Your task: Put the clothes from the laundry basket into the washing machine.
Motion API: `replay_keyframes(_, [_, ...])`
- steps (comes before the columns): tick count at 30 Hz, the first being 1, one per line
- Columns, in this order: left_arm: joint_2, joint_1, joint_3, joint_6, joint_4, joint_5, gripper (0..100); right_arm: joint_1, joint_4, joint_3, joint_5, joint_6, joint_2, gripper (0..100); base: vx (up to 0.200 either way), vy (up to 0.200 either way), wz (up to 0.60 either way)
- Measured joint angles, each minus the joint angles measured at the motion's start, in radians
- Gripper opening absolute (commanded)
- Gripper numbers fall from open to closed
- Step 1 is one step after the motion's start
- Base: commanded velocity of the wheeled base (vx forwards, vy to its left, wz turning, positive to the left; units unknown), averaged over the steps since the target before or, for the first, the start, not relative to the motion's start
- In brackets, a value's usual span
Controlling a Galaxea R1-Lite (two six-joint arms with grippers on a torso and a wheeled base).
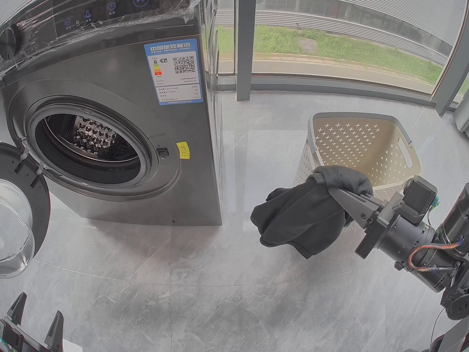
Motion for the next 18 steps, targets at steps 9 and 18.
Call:
replay_keyframes(9, [0.0,0.0,0.0,-0.001,0.0,0.0,100,0.0,0.0,0.001,0.0,0.002,0.002,0,0.0,0.2,0.0])
replay_keyframes(18, [0.0,0.0,0.0,-0.001,0.0,0.0,100,0.0,0.0,0.001,0.003,0.002,0.004,0,0.0,0.156,0.0])
